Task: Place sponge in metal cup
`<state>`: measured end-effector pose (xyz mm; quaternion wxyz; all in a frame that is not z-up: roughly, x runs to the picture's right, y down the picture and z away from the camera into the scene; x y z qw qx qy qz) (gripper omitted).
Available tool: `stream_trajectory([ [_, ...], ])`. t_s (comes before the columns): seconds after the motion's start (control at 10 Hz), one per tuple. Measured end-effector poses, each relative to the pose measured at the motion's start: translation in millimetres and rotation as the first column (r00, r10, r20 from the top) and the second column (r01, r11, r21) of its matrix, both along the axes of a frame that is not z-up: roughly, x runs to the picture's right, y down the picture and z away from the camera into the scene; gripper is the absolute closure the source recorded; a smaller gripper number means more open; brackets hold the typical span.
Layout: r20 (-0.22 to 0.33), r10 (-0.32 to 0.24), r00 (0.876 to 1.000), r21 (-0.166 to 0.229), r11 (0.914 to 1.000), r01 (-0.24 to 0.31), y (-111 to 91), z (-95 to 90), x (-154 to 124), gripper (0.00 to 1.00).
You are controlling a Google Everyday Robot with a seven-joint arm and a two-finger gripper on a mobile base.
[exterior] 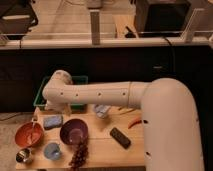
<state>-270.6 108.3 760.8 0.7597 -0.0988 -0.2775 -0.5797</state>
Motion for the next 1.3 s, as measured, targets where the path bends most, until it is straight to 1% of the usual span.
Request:
stream_trajectory([
  [0.1,0.029,-0.061,0.998,-0.005,0.9981,0.061,7,5.5,-11,0.2],
  [0.2,0.042,-0.091,0.995,-0.009,0.9958,0.091,9,9.3,-18,0.2],
  [0.3,0.042,-0.116,0.992,-0.02,0.9929,0.117,11,16.3,-21,0.2],
  [0.5,0.047,-0.142,0.989,-0.032,0.9891,0.144,14,24.0,-27,0.2],
  [0.8,0.048,-0.179,0.983,-0.053,0.9819,0.182,21,43.6,-31,0.2],
  [1.0,0.041,-0.186,0.982,-0.067,0.9798,0.188,28,55.1,-31,0.2],
  [1.1,0.036,-0.18,0.983,-0.079,0.98,0.183,33,60.7,-32,0.2],
  [1.2,0.03,-0.157,0.987,-0.098,0.9824,0.159,35,65.4,-32,0.2],
  [1.3,0.002,-0.103,0.995,-0.123,0.9871,0.102,38,72.8,-31,0.2],
])
